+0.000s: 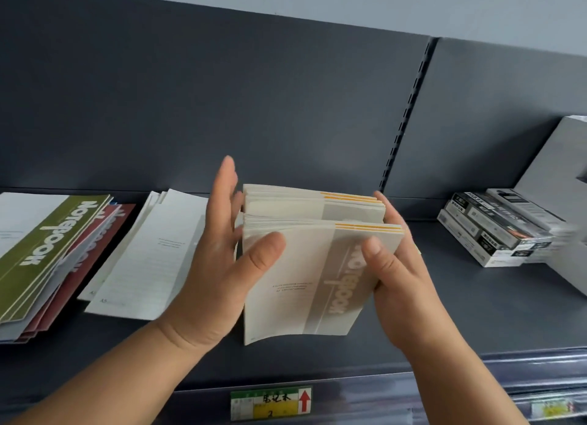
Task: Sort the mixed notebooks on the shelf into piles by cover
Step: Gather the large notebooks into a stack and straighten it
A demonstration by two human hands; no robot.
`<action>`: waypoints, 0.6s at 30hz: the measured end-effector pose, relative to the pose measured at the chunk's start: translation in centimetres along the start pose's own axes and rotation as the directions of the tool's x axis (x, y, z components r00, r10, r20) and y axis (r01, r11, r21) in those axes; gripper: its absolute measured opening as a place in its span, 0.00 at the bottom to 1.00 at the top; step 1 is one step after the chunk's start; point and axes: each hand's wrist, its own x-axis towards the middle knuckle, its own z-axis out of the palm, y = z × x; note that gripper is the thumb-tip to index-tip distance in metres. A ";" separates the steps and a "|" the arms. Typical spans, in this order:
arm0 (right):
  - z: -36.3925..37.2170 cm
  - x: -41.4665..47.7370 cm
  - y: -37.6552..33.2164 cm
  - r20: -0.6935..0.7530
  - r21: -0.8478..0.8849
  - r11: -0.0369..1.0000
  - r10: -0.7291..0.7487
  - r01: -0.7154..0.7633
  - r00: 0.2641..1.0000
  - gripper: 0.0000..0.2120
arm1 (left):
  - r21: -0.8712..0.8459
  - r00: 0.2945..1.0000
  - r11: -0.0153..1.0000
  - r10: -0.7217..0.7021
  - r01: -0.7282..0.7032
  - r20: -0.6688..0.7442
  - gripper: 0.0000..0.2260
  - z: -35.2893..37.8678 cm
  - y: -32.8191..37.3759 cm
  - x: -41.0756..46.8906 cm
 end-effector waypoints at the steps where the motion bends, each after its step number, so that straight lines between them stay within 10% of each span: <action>1: 0.0 0.1 -0.1 -0.007 0.008 1.000 0.000 0.000 1.000 0.47 | 0.043 0.999 0.998 0.034 -0.035 0.016 0.42 0.0 0.2 0.2; 5: 1.0 0.3 -0.9 -0.038 0.010 0.999 -0.038 0.039 0.999 0.46 | 0.073 0.999 0.997 0.011 -0.013 0.038 0.34 0.4 0.7 0.4; 12: 2.5 1.5 -2.9 -0.259 0.062 0.997 0.049 -0.034 0.965 0.12 | 0.060 0.954 0.988 -0.119 0.141 -0.275 0.05 1.7 1.4 1.6; 18: 3.3 2.3 -3.4 -0.342 0.049 0.999 0.004 0.014 0.940 0.14 | 0.110 0.930 0.989 -0.052 0.098 -0.363 0.11 2.7 1.9 2.3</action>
